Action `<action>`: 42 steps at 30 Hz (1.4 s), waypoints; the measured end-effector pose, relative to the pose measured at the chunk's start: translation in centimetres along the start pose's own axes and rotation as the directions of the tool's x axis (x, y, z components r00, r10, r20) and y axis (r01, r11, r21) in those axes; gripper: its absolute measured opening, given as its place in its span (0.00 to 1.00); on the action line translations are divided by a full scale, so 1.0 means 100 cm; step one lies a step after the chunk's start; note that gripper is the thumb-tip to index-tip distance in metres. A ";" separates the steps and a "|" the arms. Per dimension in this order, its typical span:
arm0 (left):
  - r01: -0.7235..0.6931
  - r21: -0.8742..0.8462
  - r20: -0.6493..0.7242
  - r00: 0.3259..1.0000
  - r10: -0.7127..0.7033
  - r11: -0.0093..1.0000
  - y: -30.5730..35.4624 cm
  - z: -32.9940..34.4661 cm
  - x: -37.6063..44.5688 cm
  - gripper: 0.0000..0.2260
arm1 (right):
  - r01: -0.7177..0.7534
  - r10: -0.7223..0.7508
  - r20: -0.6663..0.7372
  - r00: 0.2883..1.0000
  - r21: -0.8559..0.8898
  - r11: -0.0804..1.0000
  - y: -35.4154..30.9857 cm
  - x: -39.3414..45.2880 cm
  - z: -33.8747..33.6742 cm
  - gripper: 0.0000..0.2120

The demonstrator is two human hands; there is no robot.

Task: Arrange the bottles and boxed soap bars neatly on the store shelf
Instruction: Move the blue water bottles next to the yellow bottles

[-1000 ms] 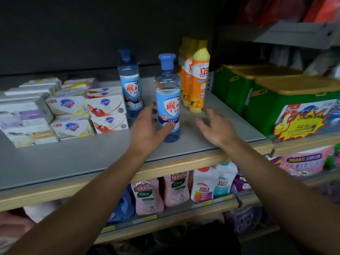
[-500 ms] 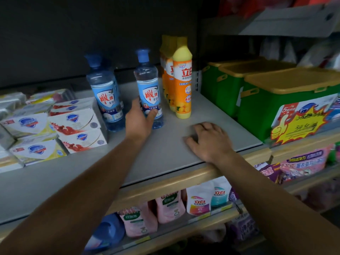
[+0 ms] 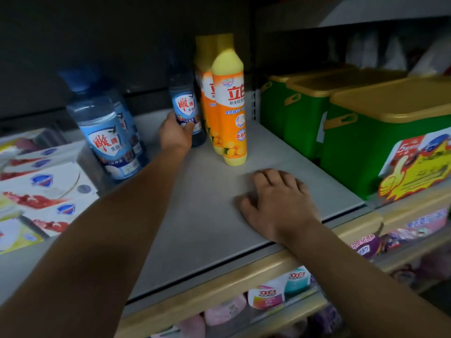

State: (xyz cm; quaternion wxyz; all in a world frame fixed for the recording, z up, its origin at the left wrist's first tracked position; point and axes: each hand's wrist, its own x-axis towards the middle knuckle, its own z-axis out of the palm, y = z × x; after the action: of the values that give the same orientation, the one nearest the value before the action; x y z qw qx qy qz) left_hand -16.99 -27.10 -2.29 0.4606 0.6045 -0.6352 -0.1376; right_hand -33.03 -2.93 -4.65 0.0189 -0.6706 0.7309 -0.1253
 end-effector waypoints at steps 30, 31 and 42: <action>-0.475 0.255 0.633 0.740 0.226 0.842 -0.010 -0.156 -0.186 0.23 | -0.024 0.024 -0.008 1.000 -0.022 0.999 0.000 0.003 -0.002 0.28; -0.477 0.244 0.641 0.733 0.229 0.844 -0.015 -0.169 -0.195 0.24 | -0.023 0.022 -0.021 1.000 -0.039 0.999 -0.001 0.002 -0.003 0.27; -0.398 0.324 0.471 0.855 0.218 0.858 -0.058 -0.218 -0.225 0.29 | 0.163 -0.136 -0.131 0.982 0.220 0.962 -0.089 0.017 -0.015 0.18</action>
State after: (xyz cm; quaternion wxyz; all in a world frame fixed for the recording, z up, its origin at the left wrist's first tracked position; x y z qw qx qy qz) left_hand -0.35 0.02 -4.19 0.1929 0.5313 -0.8235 -0.0498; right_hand -24.78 -4.97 -1.12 0.0446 -0.7090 0.6586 -0.2483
